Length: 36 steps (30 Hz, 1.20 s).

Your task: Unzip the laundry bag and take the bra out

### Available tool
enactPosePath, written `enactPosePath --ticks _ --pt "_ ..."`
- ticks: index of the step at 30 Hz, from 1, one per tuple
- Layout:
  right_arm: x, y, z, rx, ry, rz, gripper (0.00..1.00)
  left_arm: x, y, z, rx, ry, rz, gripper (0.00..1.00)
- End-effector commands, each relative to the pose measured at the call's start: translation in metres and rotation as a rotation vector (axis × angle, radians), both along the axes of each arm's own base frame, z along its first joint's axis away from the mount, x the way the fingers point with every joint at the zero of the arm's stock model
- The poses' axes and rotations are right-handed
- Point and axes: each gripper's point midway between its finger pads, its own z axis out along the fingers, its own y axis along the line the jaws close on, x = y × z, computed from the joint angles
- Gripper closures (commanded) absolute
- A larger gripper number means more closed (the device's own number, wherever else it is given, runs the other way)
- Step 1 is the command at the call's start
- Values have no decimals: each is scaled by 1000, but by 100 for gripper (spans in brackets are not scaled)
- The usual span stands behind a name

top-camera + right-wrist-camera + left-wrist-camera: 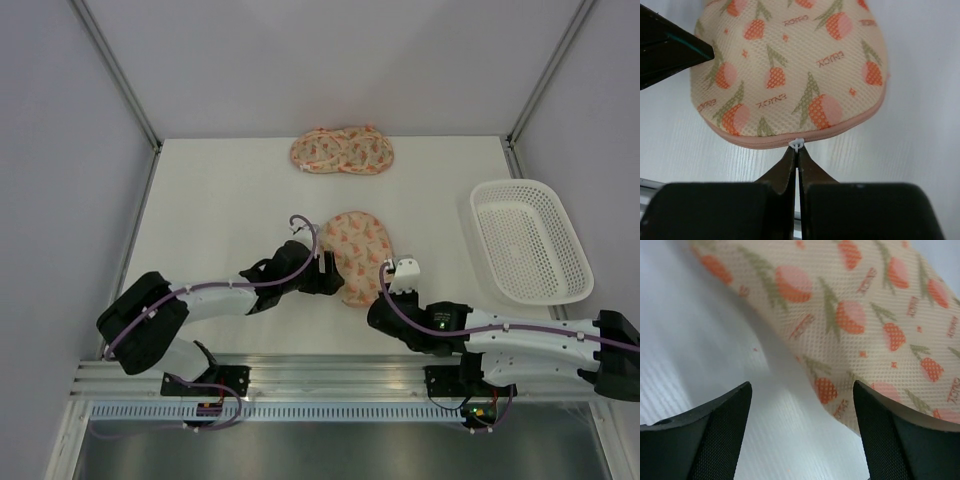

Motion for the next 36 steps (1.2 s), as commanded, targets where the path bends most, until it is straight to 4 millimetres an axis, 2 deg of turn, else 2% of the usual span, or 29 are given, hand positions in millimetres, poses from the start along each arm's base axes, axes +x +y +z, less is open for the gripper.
enactPosePath --ticks 1,4,5,7,8,11,13,17,23,24,27,29,31,32,34,35,36 --pt "0 18 -7 30 12 41 100 21 9 12 3 2 164 14" --pt "-7 30 -19 27 55 96 100 18 25 22 -26 45 282 12" --pt "-8 41 -18 66 61 121 100 10 35 14 2 94 317 12" --pt "-12 51 -25 82 82 174 100 -2 40 21 -63 168 369 12" --pt "-18 71 -21 161 102 230 100 -14 46 12 -71 212 380 12" --pt "-25 99 -19 277 123 323 100 -37 42 16 -230 319 396 12" --pt "-24 107 -23 301 135 343 100 -50 35 20 -321 389 391 12" --pt "-21 129 -14 398 117 392 100 -70 32 17 -414 490 385 12" --pt "-26 148 -11 498 134 478 100 -76 24 5 -480 579 404 13" --pt "-29 151 -13 503 144 493 100 -71 19 11 -540 580 415 13" --pt "-33 152 -18 507 158 509 100 -66 21 2 -564 567 481 14" --pt "-35 155 -17 523 159 527 99 -61 16 6 -574 557 485 16" --pt "-35 154 -19 517 160 528 100 -58 11 8 -587 549 475 34" --pt "-35 154 -19 508 160 529 100 -57 11 6 -589 549 479 55" --pt "-35 152 -22 480 169 530 100 -56 12 4 -590 543 491 73" --pt "-36 150 -25 463 178 531 100 -54 13 4 -589 539 497 86" --pt "-36 147 -29 426 195 525 100 -53 15 2 -585 531 510 92"
